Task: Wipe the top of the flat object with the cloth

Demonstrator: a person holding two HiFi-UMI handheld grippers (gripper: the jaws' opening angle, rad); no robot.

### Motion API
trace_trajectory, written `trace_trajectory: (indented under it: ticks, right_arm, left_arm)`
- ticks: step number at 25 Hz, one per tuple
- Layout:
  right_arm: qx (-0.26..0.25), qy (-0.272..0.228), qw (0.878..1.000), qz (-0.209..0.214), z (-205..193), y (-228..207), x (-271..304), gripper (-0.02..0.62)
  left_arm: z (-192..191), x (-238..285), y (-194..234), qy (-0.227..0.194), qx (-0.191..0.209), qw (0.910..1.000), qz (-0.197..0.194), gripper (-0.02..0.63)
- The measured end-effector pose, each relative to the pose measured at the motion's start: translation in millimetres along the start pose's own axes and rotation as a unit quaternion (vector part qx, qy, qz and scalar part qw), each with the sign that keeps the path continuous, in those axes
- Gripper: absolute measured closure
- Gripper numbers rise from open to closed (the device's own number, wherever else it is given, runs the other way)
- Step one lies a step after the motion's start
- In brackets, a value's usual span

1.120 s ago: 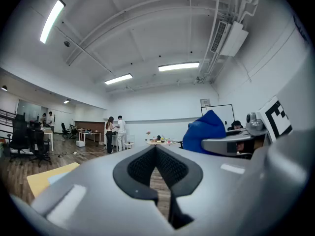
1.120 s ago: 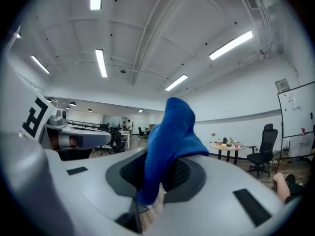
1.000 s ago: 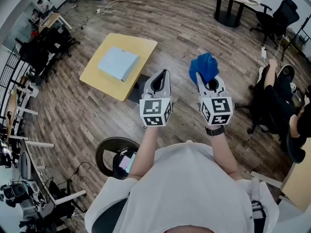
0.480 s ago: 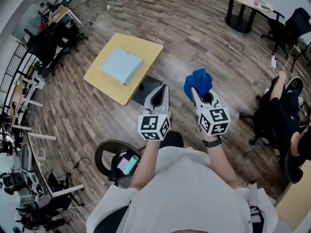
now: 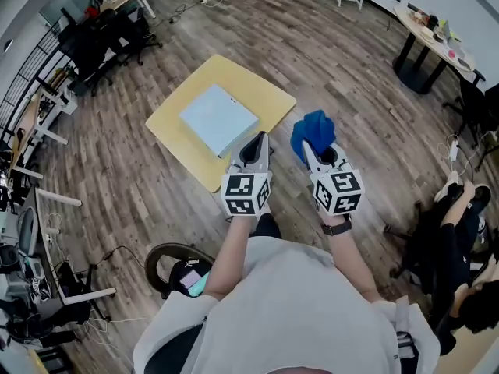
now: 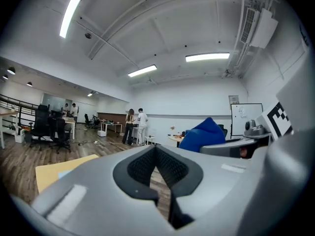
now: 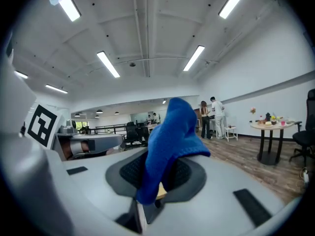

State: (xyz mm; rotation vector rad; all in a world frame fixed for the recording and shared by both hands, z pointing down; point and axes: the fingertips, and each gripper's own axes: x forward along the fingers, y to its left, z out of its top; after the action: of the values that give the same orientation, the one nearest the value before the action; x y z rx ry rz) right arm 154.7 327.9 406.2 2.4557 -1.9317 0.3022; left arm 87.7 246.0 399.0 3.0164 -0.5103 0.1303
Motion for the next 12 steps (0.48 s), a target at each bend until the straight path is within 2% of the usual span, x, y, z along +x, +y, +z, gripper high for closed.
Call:
trace_trajectory:
  ticks: [3,6,9,12]
  right_arm:
    - [-0.011,0.000,1.000,0.018,26.1,8.9,62.0,0.518]
    - [-0.014,0.000,1.000,0.018,40.2,24.7,126.6,0.520]
    - [-0.013,0.016,0.999,0.034,33.4,39.7,191.7,0.520]
    - [0.011,0.035,0.997,0.066,25.5,62.8,255.4,0.520]
  left_arm:
    - [22.8,22.8,52.4,-0.010,-0.001,0.9997,0.022,0.598]
    - [34.2,38.8,111.2,-0.018,-0.008,0.9986,0.049,0.598]
    - [26.2,52.0,166.2,-0.018,-0.020,0.9964,0.081,0.598]
    - [22.0,52.1,220.8,-0.023,-0.030,0.9936,0.106,0.598]
